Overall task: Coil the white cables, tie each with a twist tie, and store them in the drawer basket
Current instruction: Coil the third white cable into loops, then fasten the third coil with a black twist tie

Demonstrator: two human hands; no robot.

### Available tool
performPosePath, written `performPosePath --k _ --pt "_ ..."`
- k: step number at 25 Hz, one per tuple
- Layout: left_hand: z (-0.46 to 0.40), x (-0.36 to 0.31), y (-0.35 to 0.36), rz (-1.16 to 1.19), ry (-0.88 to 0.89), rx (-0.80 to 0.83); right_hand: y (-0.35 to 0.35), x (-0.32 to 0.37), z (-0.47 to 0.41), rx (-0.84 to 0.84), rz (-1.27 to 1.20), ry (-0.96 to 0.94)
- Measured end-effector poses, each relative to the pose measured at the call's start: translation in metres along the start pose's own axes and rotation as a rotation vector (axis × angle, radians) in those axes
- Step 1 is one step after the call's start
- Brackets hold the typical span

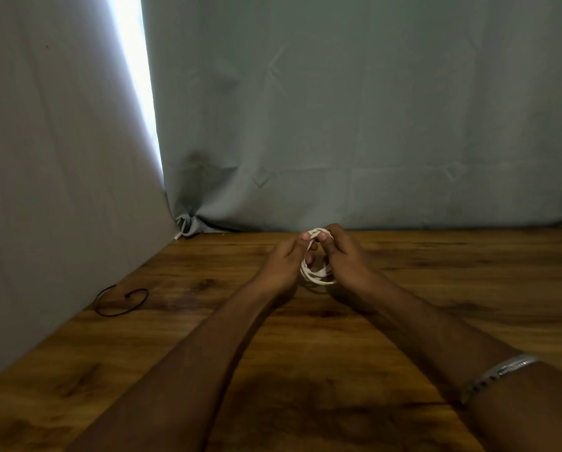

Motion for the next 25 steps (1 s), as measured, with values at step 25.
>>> performPosePath --k 25 --pt "0.116 -0.048 -0.250 -0.455 0.307 -0.819 0.086 0.083 0.054 0.205 0.143 -0.284"
Point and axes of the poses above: each hand's wrist, its own z-axis away from the middle knuckle, its own y-axis out of the palm, x = y × z, the point moved 5 cm from there along -z, towards the middle knuckle, and after that the axes turned 11 degrees about z, right-handed, at the moved point
